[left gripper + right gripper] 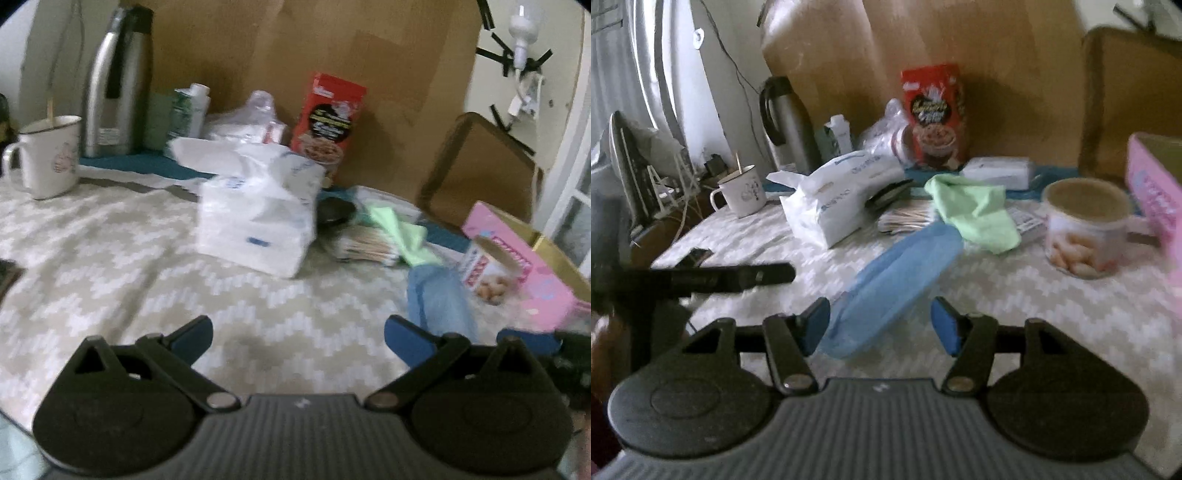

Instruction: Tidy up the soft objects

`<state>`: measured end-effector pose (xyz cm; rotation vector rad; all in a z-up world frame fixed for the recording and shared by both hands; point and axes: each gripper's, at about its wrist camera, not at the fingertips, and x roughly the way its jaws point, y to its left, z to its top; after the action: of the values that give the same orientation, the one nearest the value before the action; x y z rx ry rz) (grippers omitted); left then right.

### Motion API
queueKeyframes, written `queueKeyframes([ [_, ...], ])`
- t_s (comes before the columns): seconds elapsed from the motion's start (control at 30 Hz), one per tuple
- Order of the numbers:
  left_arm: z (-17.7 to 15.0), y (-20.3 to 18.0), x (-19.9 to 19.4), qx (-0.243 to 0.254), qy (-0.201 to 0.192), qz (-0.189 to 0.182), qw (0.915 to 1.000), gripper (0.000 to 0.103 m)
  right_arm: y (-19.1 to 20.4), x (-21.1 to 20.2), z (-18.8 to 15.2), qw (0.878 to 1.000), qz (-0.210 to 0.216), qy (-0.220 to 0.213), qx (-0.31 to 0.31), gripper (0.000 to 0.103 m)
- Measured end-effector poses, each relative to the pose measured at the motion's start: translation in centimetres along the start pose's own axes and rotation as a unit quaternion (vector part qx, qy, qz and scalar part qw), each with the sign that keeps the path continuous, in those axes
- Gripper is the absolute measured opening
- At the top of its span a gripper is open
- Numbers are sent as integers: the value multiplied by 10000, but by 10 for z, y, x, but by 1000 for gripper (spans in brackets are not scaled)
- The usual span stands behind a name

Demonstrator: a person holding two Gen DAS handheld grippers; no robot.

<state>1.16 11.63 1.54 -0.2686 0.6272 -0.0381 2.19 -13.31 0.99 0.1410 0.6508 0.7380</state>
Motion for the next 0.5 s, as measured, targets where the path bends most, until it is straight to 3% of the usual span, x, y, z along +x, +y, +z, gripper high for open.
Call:
queueKeyframes([
  [0.13, 2, -16, 3, 8, 108, -326, 9994, 102, 14, -14, -17, 9985, -377, -191, -356, 63],
  [0.23, 3, -28, 3, 100, 160, -488, 9986, 102, 14, -8, -16, 9986, -318, -124, -405, 64],
  [0.37, 6, -49, 7, 410, 313, -876, 9948, 102, 21, 4, -17, 9976, -281, -9, -636, 76],
  [0.43, 5, -64, 18, 695, 475, -979, 9916, 102, 25, 11, -21, 9956, -383, 33, -855, 77],
  [0.47, 3, -70, 24, 804, 592, -938, 9906, 97, 28, 15, -24, 9940, -489, 65, -979, 79],
  [0.5, 0, -76, 32, 861, 773, -967, 9886, 76, 30, 22, -25, 9924, -605, 128, -1066, 78],
])
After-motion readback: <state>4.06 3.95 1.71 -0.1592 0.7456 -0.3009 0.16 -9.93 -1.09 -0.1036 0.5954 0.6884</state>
